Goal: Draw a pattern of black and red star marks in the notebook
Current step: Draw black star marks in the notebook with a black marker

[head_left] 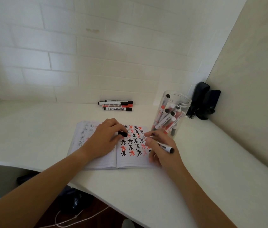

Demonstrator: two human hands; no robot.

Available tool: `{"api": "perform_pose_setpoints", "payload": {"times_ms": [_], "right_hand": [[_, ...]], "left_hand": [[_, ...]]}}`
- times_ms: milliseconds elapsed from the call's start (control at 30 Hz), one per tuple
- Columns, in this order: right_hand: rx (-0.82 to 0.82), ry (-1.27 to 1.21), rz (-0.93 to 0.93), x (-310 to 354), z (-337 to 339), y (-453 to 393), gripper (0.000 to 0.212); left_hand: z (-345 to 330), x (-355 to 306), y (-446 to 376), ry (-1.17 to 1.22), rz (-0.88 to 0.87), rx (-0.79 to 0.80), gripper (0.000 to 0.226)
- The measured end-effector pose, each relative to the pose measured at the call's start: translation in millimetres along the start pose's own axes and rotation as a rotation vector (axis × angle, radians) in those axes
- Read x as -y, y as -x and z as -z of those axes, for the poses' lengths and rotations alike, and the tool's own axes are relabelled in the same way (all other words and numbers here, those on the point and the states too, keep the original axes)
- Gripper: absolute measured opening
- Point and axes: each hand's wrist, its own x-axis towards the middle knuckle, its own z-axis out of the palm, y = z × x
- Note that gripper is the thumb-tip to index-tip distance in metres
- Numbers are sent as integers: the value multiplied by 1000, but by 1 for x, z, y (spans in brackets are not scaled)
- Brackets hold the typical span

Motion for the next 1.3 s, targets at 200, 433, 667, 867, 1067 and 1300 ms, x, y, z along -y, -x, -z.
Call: {"api": "perform_pose_setpoints", "payload": {"times_ms": [200, 433, 667, 867, 1067, 1300], "right_hand": [[37, -6, -14, 0, -10, -1, 13], [84, 10, 37, -5, -13, -4, 7], [84, -11, 29, -5, -14, -6, 11], [17, -172, -91, -1, -9, -9, 20], [-131, 178, 52, -15, -1, -13, 6], [-41, 358, 149, -23, -15, -13, 14]], "left_hand": [[1, -1, 0, 35, -22, 26, 21], [4, -4, 0, 74, -49, 107, 23], [3, -2, 0, 94, -44, 106, 19], [2, -2, 1, 116, 13, 120, 19], [-1, 2, 2, 31, 8, 61, 27], [0, 1, 3, -23, -37, 12, 25]]}}
